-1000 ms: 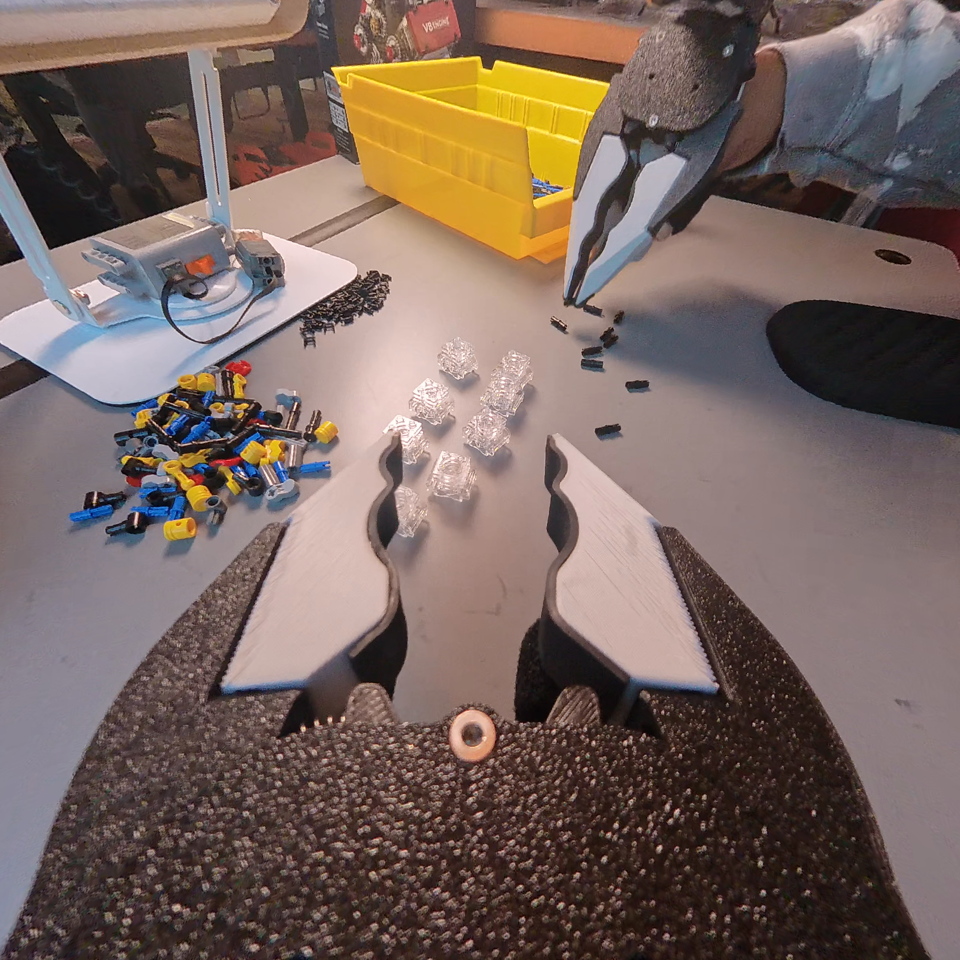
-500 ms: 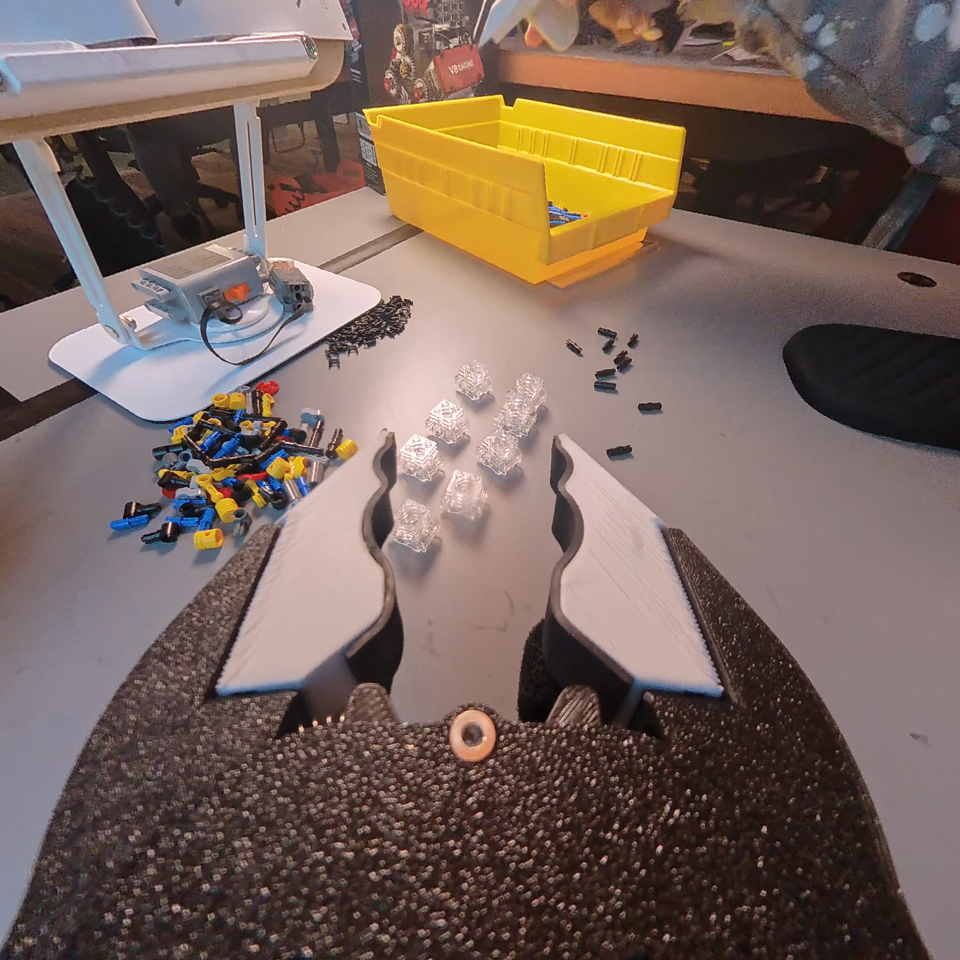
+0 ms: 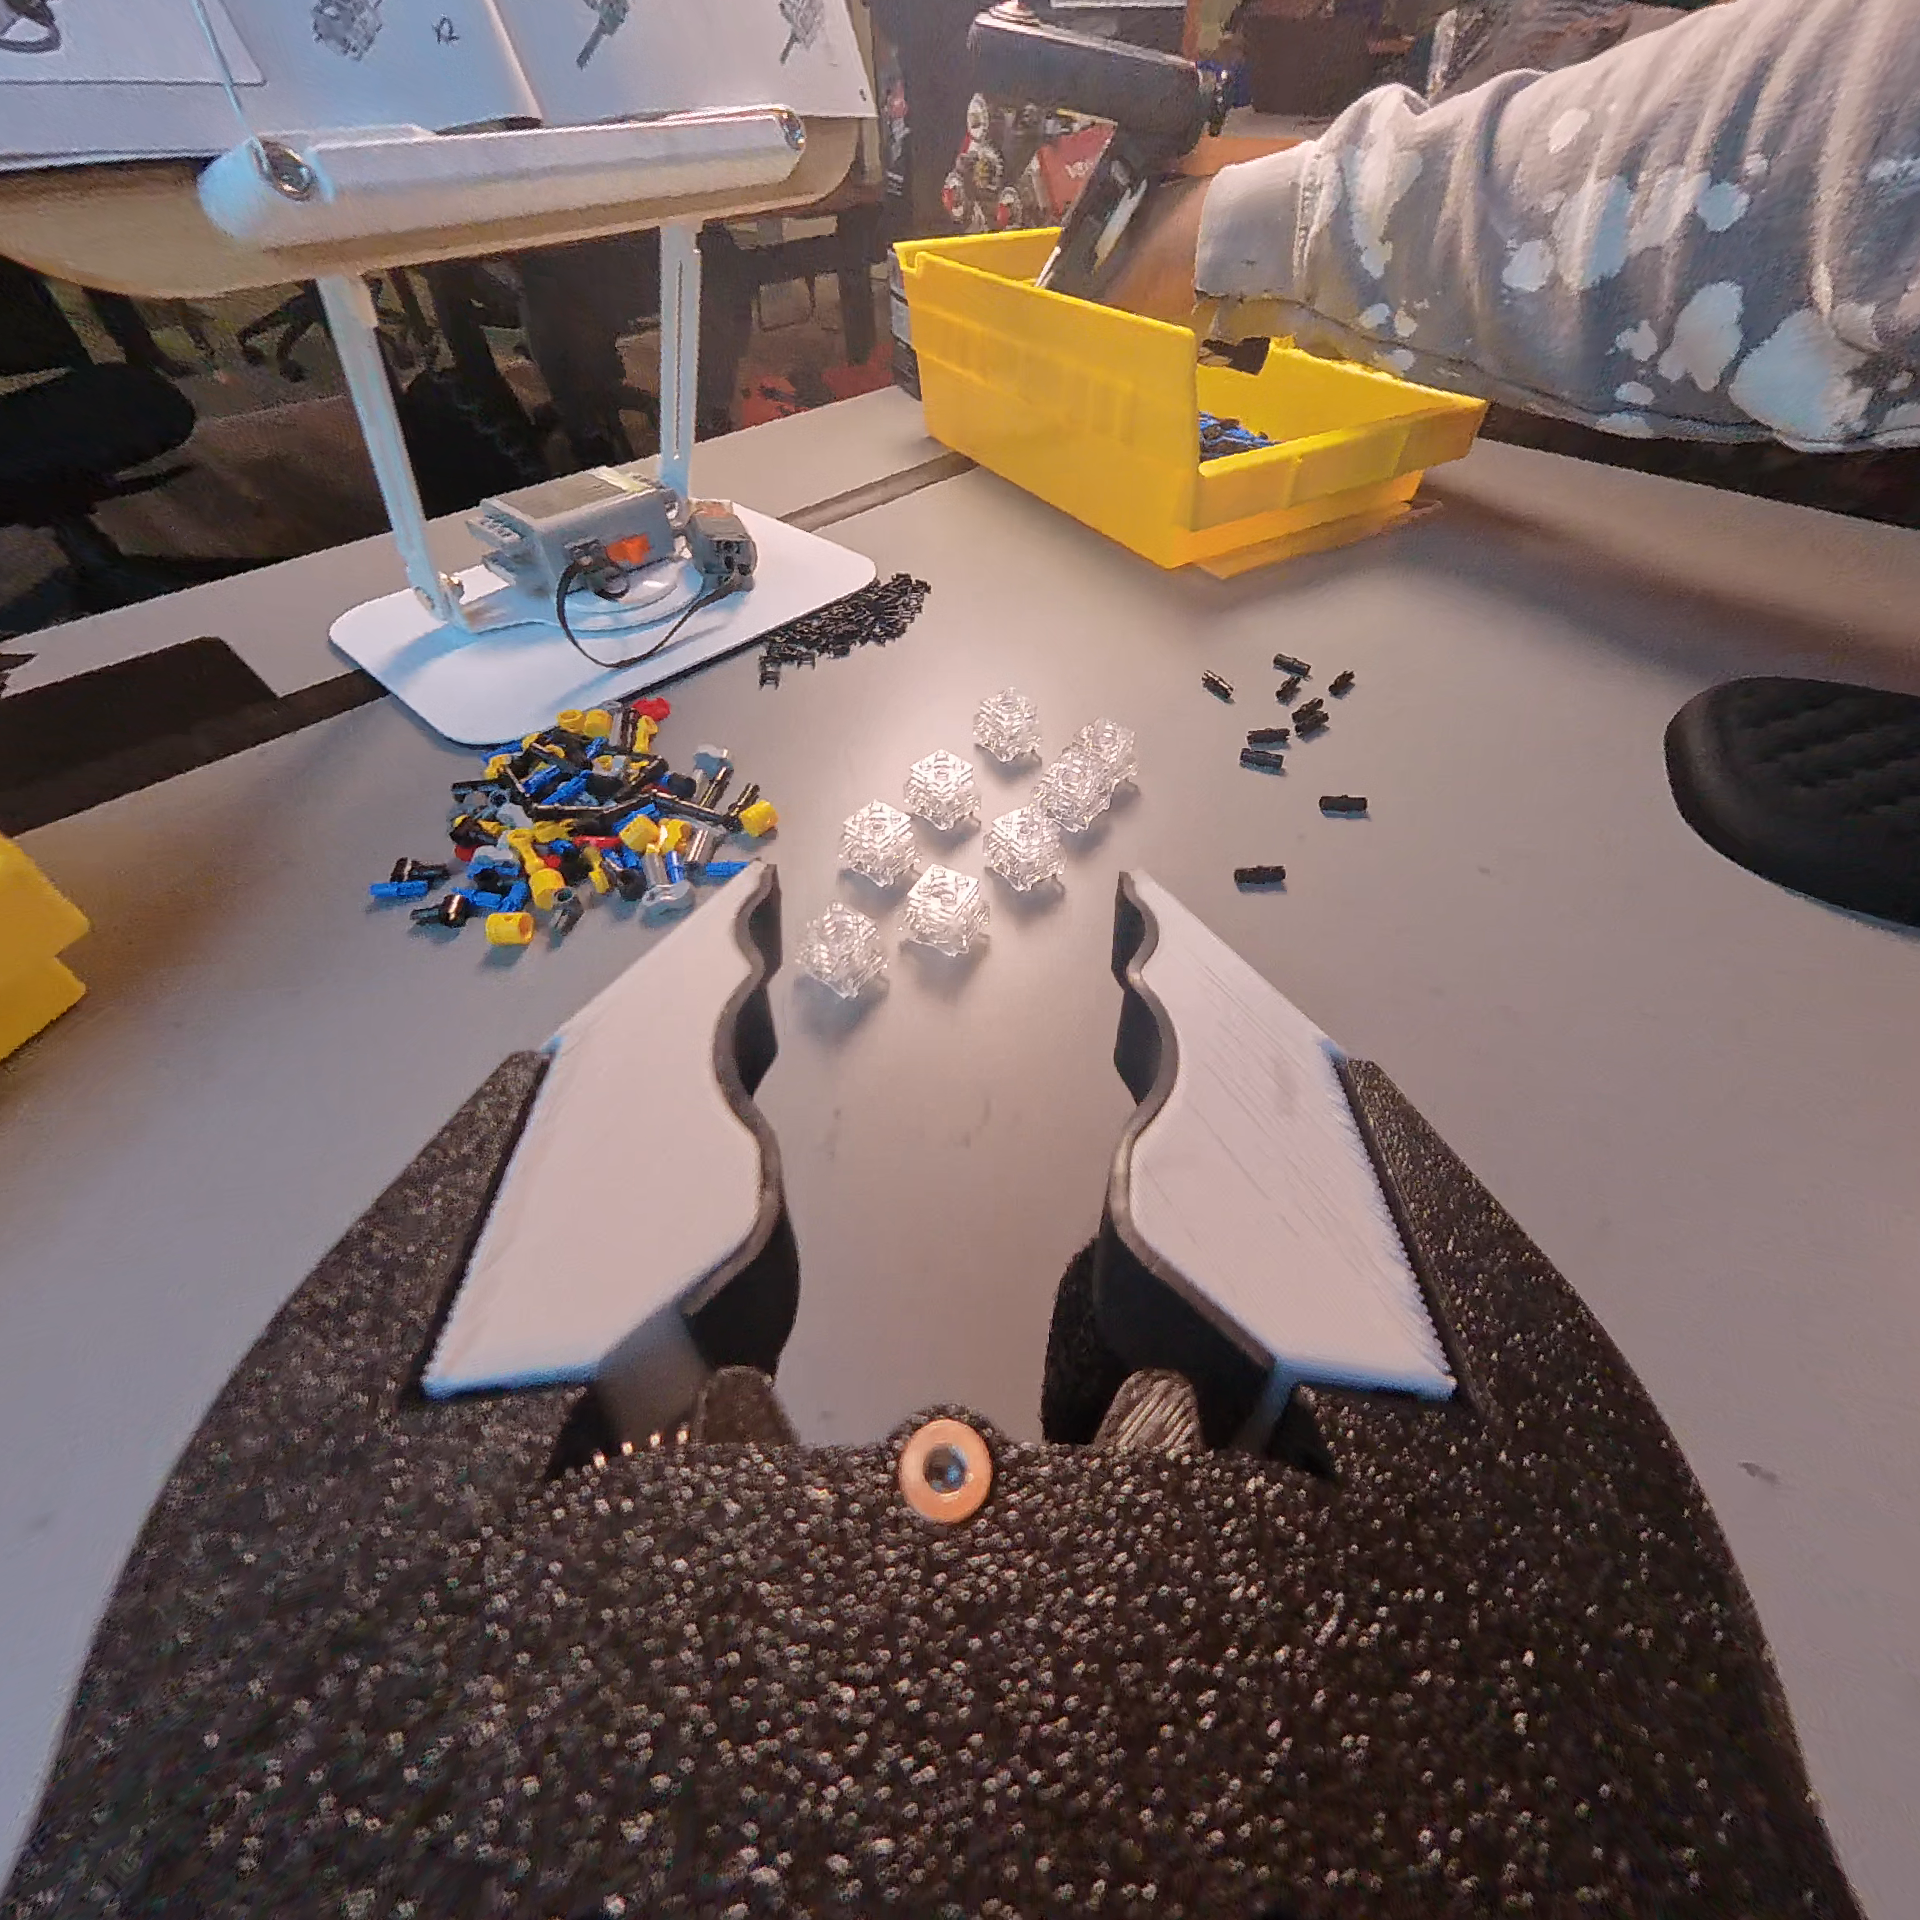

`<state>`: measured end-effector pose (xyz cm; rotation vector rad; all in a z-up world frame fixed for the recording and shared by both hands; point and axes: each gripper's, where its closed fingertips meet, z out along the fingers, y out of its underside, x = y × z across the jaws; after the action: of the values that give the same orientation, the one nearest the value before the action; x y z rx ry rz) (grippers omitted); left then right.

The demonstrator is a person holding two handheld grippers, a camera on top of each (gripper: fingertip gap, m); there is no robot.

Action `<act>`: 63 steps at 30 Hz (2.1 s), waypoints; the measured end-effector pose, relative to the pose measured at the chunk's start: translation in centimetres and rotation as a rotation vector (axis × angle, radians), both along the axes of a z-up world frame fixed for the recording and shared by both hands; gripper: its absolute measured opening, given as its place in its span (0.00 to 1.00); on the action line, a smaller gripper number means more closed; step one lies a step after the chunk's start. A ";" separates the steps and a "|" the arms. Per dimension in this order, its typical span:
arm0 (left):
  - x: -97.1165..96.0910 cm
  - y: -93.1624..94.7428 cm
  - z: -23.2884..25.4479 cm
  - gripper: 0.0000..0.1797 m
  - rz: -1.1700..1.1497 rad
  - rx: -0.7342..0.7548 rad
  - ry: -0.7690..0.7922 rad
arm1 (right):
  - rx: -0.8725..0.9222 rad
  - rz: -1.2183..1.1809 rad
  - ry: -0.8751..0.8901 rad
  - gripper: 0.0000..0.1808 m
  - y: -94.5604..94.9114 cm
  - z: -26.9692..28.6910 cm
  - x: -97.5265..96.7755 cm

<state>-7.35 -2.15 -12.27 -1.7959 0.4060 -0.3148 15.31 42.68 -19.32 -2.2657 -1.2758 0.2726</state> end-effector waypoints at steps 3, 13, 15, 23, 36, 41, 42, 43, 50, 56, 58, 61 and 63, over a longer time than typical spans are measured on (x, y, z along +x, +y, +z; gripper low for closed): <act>-0.8 0.2 0.2 0.34 0.038 0.009 -0.039 | -0.014 0.009 -0.060 0.08 0.1 -0.4 0.8; -1.0 0.7 0.0 0.34 0.030 -0.005 -0.080 | -0.032 0.032 0.028 0.06 0.1 1.5 0.4; -1.0 0.7 0.0 0.34 0.033 -0.003 -0.081 | -0.039 0.020 0.039 0.06 0.4 1.0 0.1; -1.4 0.7 0.3 0.34 0.041 0.000 -0.125 | -0.039 0.058 -0.009 0.03 0.0 -0.6 -0.1; -1.2 0.7 0.3 0.34 0.030 0.000 -0.121 | -0.079 0.020 0.058 0.02 -1.4 0.6 1.3; -1.1 0.6 0.3 0.34 0.025 0.005 -0.108 | -0.087 0.006 0.198 0.02 -2.4 4.0 1.6; -1.0 0.6 0.3 0.34 0.024 0.006 -0.109 | -0.083 0.012 0.232 0.02 -2.8 5.0 1.5; -1.0 0.5 0.3 0.34 0.022 0.009 -0.110 | -0.079 0.030 0.271 0.02 -3.7 6.2 1.3; -0.8 0.4 0.6 0.34 0.016 0.019 -0.126 | 0.068 0.564 0.454 0.02 -21.0 13.9 -2.8; -0.2 0.2 0.8 0.34 0.000 0.030 -0.128 | -0.061 0.723 0.238 0.02 -33.9 3.8 -3.7; -0.1 0.1 0.9 0.34 -0.003 0.035 -0.131 | -0.077 0.730 0.205 0.02 -35.7 1.4 -3.9; -0.1 -0.1 1.1 0.34 -0.008 0.040 -0.134 | -0.044 0.706 0.164 0.02 -35.9 -0.4 -4.2; 0.0 -0.2 1.2 0.34 -0.010 0.044 -0.134 | -0.030 0.700 0.152 0.06 -35.7 -0.7 -4.4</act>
<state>-7.34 -2.31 -11.10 -1.7189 0.3251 -0.4273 10.89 6.93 -20.02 -1.6997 -1.9430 0.6941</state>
